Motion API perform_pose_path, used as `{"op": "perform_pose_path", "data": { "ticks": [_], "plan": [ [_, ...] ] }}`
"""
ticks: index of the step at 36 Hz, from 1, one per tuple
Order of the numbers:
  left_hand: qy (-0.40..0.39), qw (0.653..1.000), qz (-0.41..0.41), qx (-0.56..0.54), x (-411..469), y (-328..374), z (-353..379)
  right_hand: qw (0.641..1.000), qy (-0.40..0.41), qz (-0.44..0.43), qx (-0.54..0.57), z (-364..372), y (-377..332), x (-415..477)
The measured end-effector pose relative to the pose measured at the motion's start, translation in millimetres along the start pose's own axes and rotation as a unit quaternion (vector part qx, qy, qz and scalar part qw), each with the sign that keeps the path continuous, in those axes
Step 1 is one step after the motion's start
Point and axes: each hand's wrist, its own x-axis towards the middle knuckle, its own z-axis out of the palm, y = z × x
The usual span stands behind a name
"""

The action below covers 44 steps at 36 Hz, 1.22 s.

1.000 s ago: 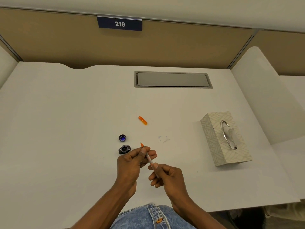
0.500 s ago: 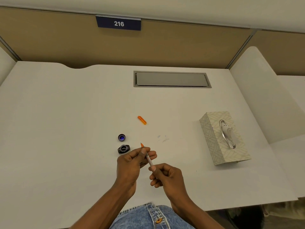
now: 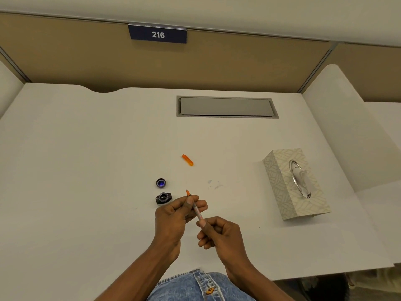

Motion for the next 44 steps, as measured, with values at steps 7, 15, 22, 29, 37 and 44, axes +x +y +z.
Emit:
{"op": "perform_pose_path", "data": {
  "ticks": [7,15,22,29,37,44],
  "plan": [
    [0.001,1.000,0.003,0.006,0.2,2.0,1.2,1.000,0.001,0.000,0.001,0.7,-1.5,0.7],
    [0.003,1.000,0.003,0.002,0.1,3.4,1.0,1.000,-0.002,-0.002,-0.007,1.0,-2.3,2.4],
    [0.008,1.000,0.004,-0.001,1.1,3.4,0.2,1.000,-0.004,-0.003,0.008,1.7,-0.4,2.8],
    [0.007,1.000,0.004,0.006,0.7,3.4,-0.9,1.000,-0.008,-0.003,0.007,1.4,1.1,2.4],
    [0.009,1.000,0.003,0.009,1.0,2.7,-2.1,1.000,-0.009,-0.005,0.005,1.6,2.9,1.0],
    [0.005,1.000,0.000,0.007,0.8,2.4,-2.3,1.000,-0.007,-0.005,0.005,1.1,2.5,1.8]
  ]
}}
